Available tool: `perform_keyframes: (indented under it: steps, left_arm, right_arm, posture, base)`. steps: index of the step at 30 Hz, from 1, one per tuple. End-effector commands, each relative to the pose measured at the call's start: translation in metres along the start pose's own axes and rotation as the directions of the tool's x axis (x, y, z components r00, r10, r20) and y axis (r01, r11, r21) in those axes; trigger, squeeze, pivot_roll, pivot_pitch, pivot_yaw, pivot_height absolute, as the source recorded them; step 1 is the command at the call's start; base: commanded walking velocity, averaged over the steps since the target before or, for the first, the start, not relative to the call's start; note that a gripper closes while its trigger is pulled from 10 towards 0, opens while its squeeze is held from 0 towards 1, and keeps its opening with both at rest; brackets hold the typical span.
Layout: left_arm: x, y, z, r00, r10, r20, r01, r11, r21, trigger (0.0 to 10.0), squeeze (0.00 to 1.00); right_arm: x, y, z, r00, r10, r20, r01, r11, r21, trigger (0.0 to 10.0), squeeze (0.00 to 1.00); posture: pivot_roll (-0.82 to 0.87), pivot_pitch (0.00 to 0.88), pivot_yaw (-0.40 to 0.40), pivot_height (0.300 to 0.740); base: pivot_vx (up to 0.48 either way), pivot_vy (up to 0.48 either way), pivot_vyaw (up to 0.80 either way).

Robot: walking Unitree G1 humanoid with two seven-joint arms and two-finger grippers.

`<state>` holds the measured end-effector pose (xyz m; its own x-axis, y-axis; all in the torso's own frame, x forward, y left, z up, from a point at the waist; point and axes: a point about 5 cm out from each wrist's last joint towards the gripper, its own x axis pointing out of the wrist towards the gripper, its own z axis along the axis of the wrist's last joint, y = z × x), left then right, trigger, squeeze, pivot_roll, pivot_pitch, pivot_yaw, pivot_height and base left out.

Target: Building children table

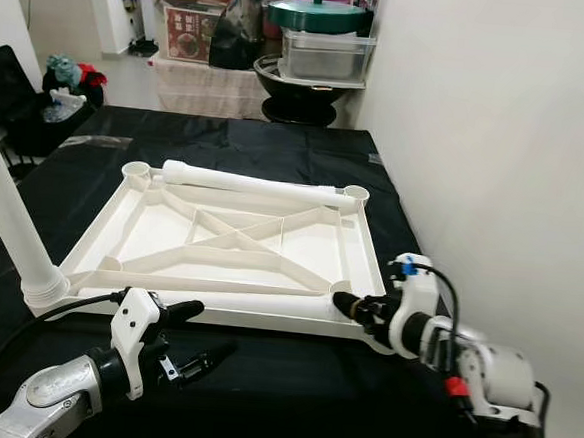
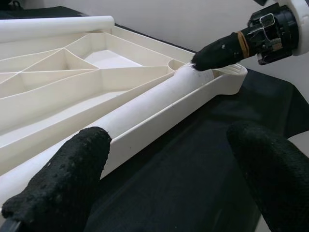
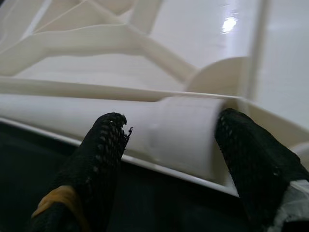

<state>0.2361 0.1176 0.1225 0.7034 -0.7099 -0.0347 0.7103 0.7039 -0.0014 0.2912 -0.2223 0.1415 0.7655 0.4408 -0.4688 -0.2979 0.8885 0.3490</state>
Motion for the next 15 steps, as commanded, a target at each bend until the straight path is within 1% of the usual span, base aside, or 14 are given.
perform_keyframes:
  steps: [1,7,8,9,13,14,15]
  left_arm:
    - [0.0011,-0.0011,-0.0031,1.0,-0.004,-0.014,0.004,1.0,-0.015,10.0,0.0]
    - [0.0013,-0.0021,-0.0033,1.0,-0.004,-0.013,0.004,1.0,-0.02,10.0,0.0]
    - [0.0014,-0.0023,-0.0034,1.0,-0.004,-0.012,0.004,1.0,-0.022,10.0,0.0]
    - [0.0016,-0.0023,-0.0038,1.0,-0.002,-0.011,0.002,1.0,-0.026,10.0,0.0]
    - [0.0018,-0.0023,-0.004,1.0,-0.002,-0.011,0.001,1.0,-0.028,10.0,0.0]
    - [0.0023,-0.0025,-0.0045,1.0,-0.002,-0.012,0.002,1.0,-0.029,10.0,0.0]
    - [0.0023,-0.0025,-0.0045,1.0,-0.002,-0.012,0.002,1.0,-0.029,10.0,0.0]
  right_arm:
    - [0.0013,0.0099,0.0036,0.999,0.035,-0.001,-0.035,0.999,-0.023,10.0,0.0]
    - [-0.001,0.0091,-0.0013,0.999,0.035,-0.029,-0.036,0.999,-0.033,10.0,0.0]
    - [-0.0019,0.0069,-0.003,0.999,0.027,-0.035,-0.028,0.999,-0.028,10.0,0.0]
    - [-0.0017,0.0055,-0.0043,0.999,0.028,-0.032,-0.029,1.0,-0.005,10.0,0.0]
    - [-0.0006,0.0065,-0.0045,0.999,0.036,-0.028,-0.036,0.999,0.002,10.0,0.0]
    - [0.0031,0.009,-0.0062,0.998,0.053,-0.033,-0.053,0.999,0.008,10.0,0.0]
    - [0.0031,0.009,-0.0062,0.998,0.053,-0.033,-0.053,0.999,0.008,10.0,0.0]
  posture:
    - [0.08,0.0,-0.066,0.74]
    - [0.08,0.0,-0.07,0.74]
    - [0.08,0.0,-0.071,0.74]
    - [0.08,0.0,-0.071,0.74]
    - [0.08,0.0,-0.07,0.74]
    - [0.08,0.0,-0.072,0.74]
    - [0.08,0.0,-0.072,0.74]
  base:
    - [0.0,0.0,0.0]
    - [0.0,0.0,0.0]
    - [0.0,0.0,0.0]
    - [0.0,0.0,0.0]
    - [0.0,0.0,0.0]
    - [0.0,0.0,0.0]
    - [0.0,0.0,0.0]
